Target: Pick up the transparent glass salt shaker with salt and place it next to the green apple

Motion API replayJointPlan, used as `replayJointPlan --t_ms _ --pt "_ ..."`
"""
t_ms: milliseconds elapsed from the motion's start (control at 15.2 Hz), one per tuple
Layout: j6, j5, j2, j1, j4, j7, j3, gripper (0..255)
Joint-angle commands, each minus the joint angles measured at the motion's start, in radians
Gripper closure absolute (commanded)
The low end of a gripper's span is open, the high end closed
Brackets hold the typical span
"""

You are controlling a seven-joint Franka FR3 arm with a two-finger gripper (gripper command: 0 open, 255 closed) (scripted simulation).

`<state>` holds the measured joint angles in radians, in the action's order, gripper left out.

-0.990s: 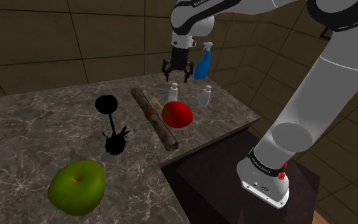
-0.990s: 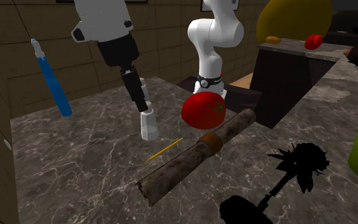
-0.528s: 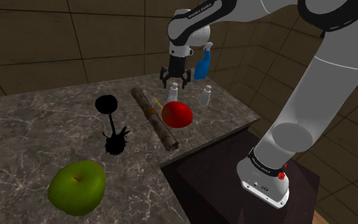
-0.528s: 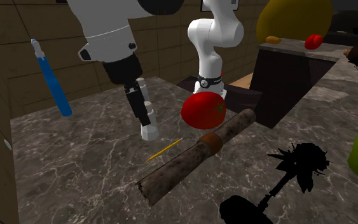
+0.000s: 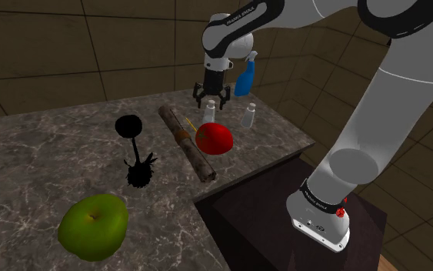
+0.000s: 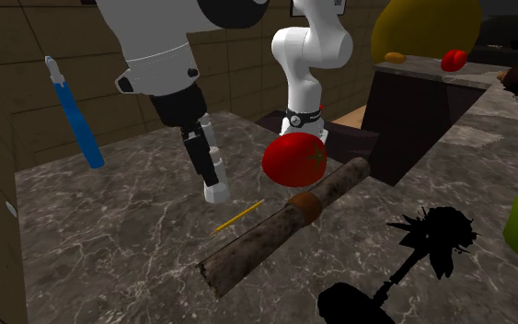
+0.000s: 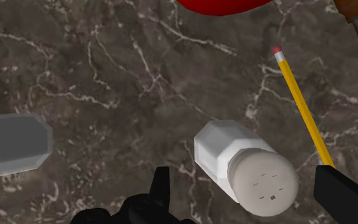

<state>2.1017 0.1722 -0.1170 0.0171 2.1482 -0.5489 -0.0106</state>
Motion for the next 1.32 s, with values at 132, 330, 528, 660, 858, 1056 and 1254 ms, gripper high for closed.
replayJointPlan --t_ms 132,330,528,660,858,1056,1254 --pt "0.0 0.0 0.0 0.0 0.0 0.0 0.0 255" --pt "0.002 0.0 -0.001 0.0 0.001 0.0 0.0 255" --pt "0.002 0.0 -0.001 0.0 0.001 0.0 0.0 255" --pt "-0.012 -0.001 0.007 0.0 -0.005 -0.002 0.0 255" --pt "-0.05 -0.005 0.029 0.001 -0.022 -0.008 0.001 255" --pt "-0.087 -0.008 0.048 0.001 -0.04 -0.014 0.002 255" --pt "-0.125 -0.01 0.066 0.002 -0.06 -0.02 0.002 255"
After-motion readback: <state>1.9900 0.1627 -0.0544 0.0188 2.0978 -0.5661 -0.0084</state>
